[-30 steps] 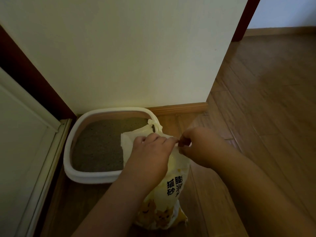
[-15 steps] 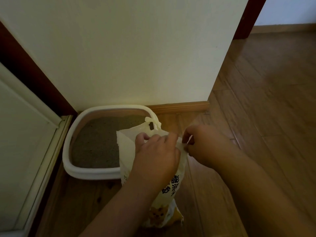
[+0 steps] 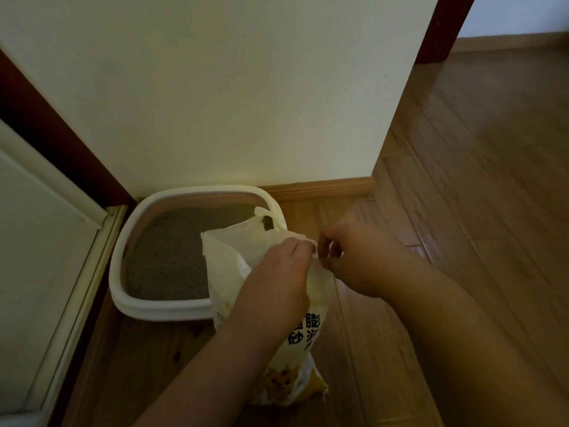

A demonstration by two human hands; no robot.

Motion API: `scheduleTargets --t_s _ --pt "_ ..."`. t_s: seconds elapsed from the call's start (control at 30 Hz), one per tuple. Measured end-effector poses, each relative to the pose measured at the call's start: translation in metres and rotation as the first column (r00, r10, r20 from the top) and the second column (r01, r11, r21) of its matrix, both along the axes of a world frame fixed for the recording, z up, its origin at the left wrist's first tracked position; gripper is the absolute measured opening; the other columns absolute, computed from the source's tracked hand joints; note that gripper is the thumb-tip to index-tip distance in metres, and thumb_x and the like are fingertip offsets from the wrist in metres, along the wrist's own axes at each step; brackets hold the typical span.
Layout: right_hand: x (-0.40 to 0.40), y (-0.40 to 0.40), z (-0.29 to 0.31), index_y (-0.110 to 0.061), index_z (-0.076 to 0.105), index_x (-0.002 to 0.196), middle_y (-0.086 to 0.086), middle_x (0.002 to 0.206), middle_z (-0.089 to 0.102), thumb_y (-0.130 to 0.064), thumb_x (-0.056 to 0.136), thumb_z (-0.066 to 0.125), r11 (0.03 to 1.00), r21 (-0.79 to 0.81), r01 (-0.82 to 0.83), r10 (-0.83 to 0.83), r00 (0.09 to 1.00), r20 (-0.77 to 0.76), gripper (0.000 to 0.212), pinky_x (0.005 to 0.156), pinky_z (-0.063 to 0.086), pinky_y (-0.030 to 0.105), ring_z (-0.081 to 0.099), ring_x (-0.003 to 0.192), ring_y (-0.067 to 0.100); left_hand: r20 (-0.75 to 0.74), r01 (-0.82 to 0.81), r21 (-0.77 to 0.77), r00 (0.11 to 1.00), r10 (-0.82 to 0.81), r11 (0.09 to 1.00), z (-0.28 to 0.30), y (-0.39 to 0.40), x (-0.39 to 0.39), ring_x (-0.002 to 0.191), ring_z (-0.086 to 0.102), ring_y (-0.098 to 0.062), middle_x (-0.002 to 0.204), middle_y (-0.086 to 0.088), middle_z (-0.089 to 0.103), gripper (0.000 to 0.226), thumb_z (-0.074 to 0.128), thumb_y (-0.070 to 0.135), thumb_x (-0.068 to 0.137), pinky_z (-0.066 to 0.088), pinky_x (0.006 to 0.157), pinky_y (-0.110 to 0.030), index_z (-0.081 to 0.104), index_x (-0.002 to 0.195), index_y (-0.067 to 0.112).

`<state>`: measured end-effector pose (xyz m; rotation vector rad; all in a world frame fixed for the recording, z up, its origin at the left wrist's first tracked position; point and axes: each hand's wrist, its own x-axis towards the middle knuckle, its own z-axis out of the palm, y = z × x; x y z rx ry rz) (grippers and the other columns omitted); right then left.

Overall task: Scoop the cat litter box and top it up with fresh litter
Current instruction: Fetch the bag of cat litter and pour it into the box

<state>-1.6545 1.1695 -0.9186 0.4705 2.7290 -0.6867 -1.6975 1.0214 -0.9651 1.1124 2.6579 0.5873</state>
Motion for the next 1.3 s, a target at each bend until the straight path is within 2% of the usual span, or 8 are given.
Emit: scheduleTargets --t_s 0.07,0.17,0.3,0.43,0.57,0.73,1.03,1.3 --pt "-0.001 0.0 -0.001 -0.033 0.059 0.097 -0.006 0.107 0.065 -0.021 0.096 0.063 1.0 0.007 0.012 -0.012 1.0 -0.003 0.013 0.085 0.055 0.029 0.06 0.096 0.013 0.065 0.008 -0.016 0.998 -0.007 1.0 -0.005 0.003 0.005 0.114 0.044 -0.008 0.121 0.012 0.052 0.038 0.057 0.033 0.09 0.041 0.106 -0.032 0.051 0.127 0.029" --pt "-0.002 0.0 -0.001 -0.03 0.062 0.102 -0.005 0.108 0.066 -0.021 0.094 0.065 0.999 -0.005 0.032 -0.032 0.999 0.006 0.012 0.085 0.055 0.03 0.061 0.098 0.014 -0.02 0.03 -0.07 0.999 -0.032 0.997 -0.014 0.006 0.008 0.1 0.046 -0.009 0.102 0.013 0.051 0.03 0.047 0.056 0.094 0.038 0.105 -0.035 0.051 0.109 0.03" --pt "0.0 0.0 0.001 -0.024 0.054 0.113 0.0 0.101 0.066 -0.021 0.094 0.065 0.99 -0.085 0.11 -0.115 0.992 -0.047 0.022 0.082 0.059 0.037 0.065 0.09 0.017 -0.094 0.005 -0.069 0.996 -0.012 0.998 -0.013 0.01 0.006 0.09 0.049 -0.013 0.092 0.012 0.053 0.01 0.039 0.034 0.102 0.043 0.096 -0.036 0.047 0.097 0.032" --pt "0.002 -0.002 -0.002 -0.02 0.053 0.124 0.0 0.101 0.065 -0.03 0.102 0.051 0.989 -0.117 0.094 -0.098 0.995 -0.027 0.024 0.081 0.057 0.035 0.063 0.088 0.015 -0.166 -0.003 -0.147 0.986 -0.022 0.989 -0.007 0.01 0.01 0.107 0.052 -0.017 0.108 0.009 0.06 0.05 0.011 0.037 0.085 0.032 0.098 -0.037 0.053 0.112 0.029" --pt "0.005 -0.003 -0.001 -0.024 0.05 0.137 0.001 0.122 0.063 -0.033 0.104 0.045 0.989 -0.139 0.056 -0.05 0.998 0.045 0.034 0.089 0.053 0.034 0.061 0.102 0.016 -0.147 -0.069 -0.125 0.988 0.05 0.99 -0.009 0.007 0.008 0.09 0.056 -0.015 0.088 0.011 0.059 0.02 0.033 0.04 0.1 0.039 0.089 -0.036 0.05 0.093 0.031" --pt "0.01 -0.005 0.002 -0.03 0.032 0.151 -0.001 0.146 0.05 -0.029 0.096 0.061 0.987 -0.13 -0.09 0.111 0.98 0.168 0.063 0.104 0.048 0.037 0.053 0.126 0.02 0.008 -0.122 -0.147 0.992 0.125 0.982 -0.001 -0.006 -0.004 0.068 0.054 -0.01 0.073 0.008 0.056 0.032 0.044 0.051 0.101 0.044 0.065 -0.031 0.055 0.08 0.029" --pt "0.006 -0.023 0.006 -0.039 0.017 0.156 -0.007 0.157 0.036 -0.052 0.081 0.074 0.961 -0.133 -0.243 0.266 0.945 0.192 0.095 0.109 0.044 0.036 0.045 0.137 0.016 0.111 -0.285 0.154 0.956 0.27 0.946 0.045 -0.042 -0.009 0.054 0.045 -0.01 0.059 0.006 0.049 0.036 0.049 0.028 0.096 0.04 0.058 -0.03 0.044 0.061 0.025" --pt "-0.008 -0.04 0.001 -0.056 0.037 0.143 -0.019 0.143 0.048 -0.084 0.06 0.065 0.906 -0.391 -0.162 0.214 0.972 0.094 0.092 0.107 0.047 0.044 0.05 0.128 0.008 0.158 -0.405 0.434 0.914 0.375 0.805 0.1 -0.082 -0.024 0.042 0.033 -0.012 0.042 0.006 0.038 0.045 0.059 0.013 0.088 0.025 0.045 -0.02 0.035 0.05 0.02"
